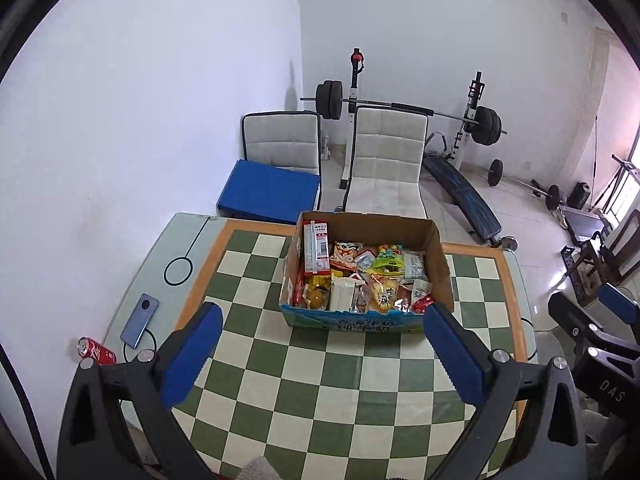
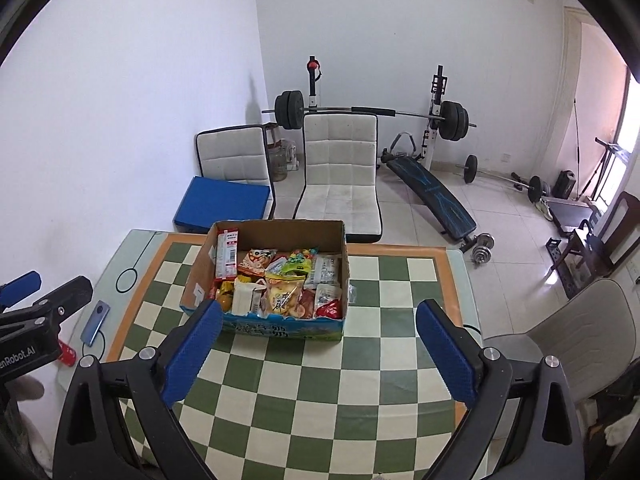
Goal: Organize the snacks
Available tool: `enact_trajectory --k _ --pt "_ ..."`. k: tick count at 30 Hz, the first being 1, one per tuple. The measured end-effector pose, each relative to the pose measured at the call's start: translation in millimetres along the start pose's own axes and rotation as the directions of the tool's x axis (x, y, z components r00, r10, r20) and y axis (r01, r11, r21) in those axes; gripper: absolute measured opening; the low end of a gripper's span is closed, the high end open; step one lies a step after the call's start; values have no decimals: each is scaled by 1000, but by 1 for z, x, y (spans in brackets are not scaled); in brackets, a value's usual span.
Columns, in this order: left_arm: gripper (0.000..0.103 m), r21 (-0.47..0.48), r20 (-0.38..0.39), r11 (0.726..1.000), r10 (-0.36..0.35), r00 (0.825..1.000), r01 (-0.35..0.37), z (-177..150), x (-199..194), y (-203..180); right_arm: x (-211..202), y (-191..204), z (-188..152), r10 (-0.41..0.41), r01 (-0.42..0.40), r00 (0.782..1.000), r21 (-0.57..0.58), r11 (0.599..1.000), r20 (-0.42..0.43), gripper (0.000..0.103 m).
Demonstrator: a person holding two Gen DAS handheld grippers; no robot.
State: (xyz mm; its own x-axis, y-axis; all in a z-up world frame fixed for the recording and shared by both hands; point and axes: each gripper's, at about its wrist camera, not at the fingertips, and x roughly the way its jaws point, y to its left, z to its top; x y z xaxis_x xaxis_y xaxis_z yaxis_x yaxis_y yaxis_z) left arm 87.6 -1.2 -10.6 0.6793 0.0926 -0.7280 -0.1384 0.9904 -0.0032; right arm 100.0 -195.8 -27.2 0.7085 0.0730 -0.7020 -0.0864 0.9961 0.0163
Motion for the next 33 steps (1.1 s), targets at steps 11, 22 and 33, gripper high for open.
enact_trajectory --k 11,22,33 --pt "103 29 -11 1000 5 1000 -4 2 17 -11 13 -8 5 -24 24 1000 14 1000 10 100" --pt "103 33 -30 999 -8 1000 9 1 27 -16 20 -11 6 -35 35 999 18 999 1 100" --pt "103 32 -37 999 -7 999 8 3 28 -15 22 -16 6 -33 34 999 33 999 -4 100"
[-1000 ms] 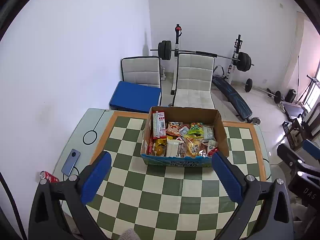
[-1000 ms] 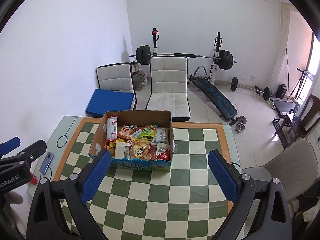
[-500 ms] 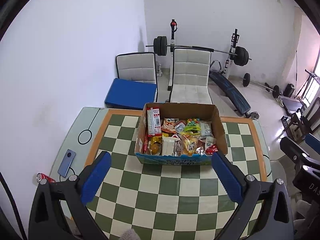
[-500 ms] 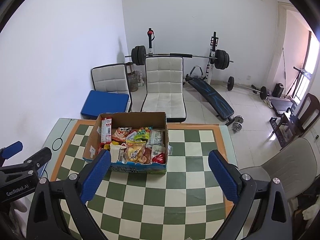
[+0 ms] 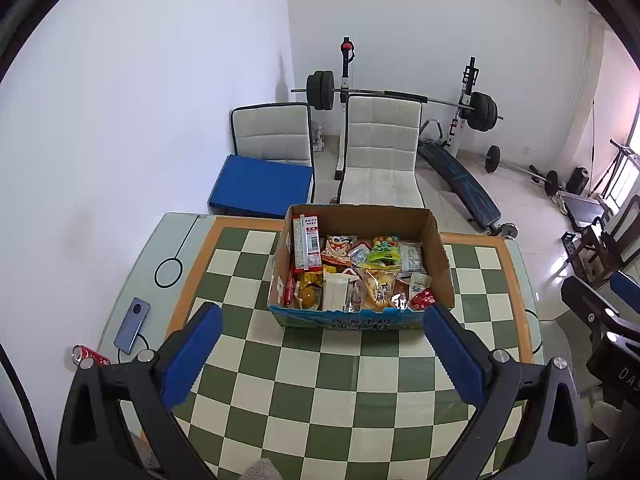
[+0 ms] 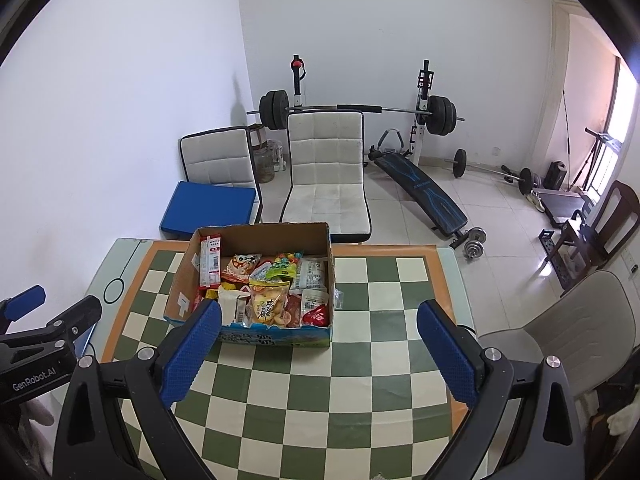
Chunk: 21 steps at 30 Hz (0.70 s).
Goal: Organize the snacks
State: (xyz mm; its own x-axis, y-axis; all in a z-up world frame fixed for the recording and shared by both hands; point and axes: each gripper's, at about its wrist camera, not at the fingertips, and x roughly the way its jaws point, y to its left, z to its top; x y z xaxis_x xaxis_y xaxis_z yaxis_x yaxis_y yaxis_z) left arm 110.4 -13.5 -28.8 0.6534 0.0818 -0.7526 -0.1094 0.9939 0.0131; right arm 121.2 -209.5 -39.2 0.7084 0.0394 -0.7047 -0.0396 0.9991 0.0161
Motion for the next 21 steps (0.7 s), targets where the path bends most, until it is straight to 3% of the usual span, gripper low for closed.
enact_trajectory --k 21 --pt "103 1 -1 1000 -15 1000 15 0 -4 -6 -4 2 -10 -9 9 1000 25 1000 -4 100"
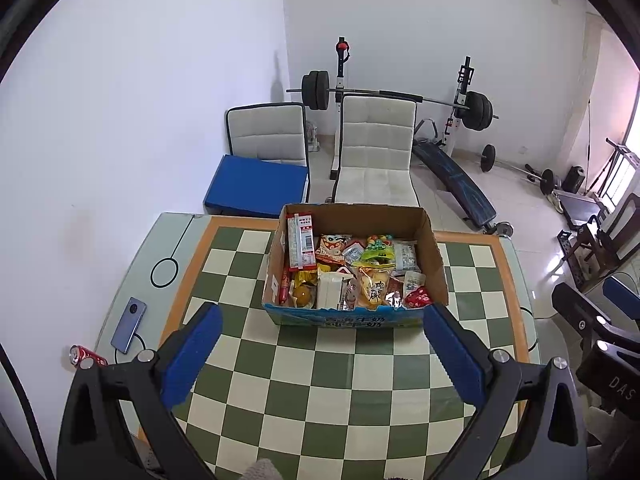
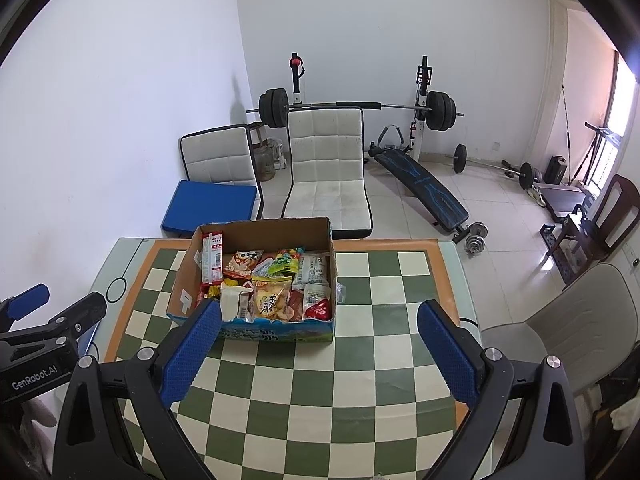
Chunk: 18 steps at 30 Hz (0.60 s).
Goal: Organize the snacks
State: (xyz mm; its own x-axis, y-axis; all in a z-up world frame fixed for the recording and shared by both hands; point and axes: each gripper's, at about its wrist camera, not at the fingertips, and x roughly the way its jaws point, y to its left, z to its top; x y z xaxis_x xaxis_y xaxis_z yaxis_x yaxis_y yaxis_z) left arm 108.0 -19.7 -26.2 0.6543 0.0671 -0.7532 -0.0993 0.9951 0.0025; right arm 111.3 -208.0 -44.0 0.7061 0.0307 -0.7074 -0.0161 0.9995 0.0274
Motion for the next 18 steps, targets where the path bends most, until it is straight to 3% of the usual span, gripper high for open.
enact_trajectory --k 18 --pt "103 2 -3 1000 0 1000 0 0 -1 0 -3 1 -5 -3 3 1000 15 1000 -2 100"
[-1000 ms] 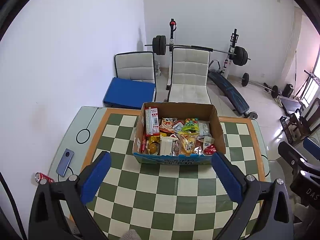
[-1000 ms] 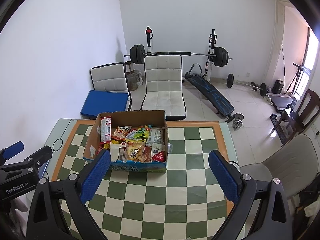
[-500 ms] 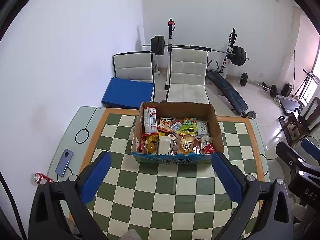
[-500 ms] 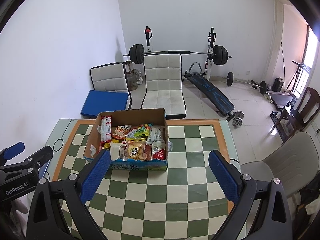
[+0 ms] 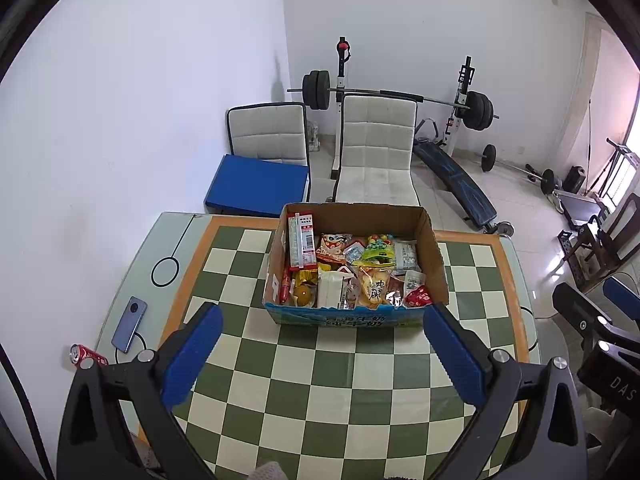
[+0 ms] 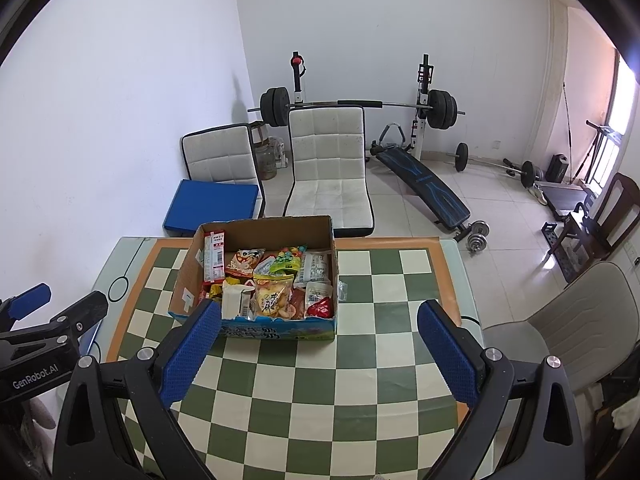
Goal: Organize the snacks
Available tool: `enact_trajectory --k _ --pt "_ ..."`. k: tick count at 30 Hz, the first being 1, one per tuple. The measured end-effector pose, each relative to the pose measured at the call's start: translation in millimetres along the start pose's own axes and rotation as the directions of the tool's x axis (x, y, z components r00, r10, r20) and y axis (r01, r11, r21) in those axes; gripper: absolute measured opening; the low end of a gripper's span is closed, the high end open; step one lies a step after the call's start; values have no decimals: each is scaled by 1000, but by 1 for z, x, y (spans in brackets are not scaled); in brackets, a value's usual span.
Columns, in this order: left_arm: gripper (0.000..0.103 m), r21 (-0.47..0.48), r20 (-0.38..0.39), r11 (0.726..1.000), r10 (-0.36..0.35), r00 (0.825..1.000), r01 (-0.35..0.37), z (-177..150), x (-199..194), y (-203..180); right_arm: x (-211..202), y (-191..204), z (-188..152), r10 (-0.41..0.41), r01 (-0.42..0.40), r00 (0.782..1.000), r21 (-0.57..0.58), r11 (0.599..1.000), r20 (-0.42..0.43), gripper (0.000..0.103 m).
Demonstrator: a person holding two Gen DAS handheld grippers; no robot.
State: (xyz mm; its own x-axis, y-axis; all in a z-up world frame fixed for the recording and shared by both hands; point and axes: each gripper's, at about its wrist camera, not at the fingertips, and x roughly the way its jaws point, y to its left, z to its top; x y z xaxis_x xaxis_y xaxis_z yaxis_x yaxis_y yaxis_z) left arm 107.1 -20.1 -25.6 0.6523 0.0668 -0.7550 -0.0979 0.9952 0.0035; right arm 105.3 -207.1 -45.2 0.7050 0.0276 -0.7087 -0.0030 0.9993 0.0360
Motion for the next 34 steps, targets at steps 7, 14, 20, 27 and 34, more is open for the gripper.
enact_trajectory --k 7,14,20,27,34 --pt "103 9 -1 1000 5 1000 -5 -2 -2 -2 -3 2 0 -2 2 1000 3 1000 1 100" --pt "103 7 -1 1000 0 1000 0 -2 -1 0 -4 4 1 -3 3 1000 5 1000 -1 101" --pt "103 7 -3 1000 -1 1000 1 -2 -1 0 -3 4 1 -2 2 1000 5 1000 -1 101" --pt "103 5 -3 1000 0 1000 0 -2 0 1 -4 4 1 0 0 1000 5 1000 -2 101" --pt "103 3 -2 1000 3 1000 -3 -2 0 2 -4 5 1 -1 1 1000 6 1000 -2 101"
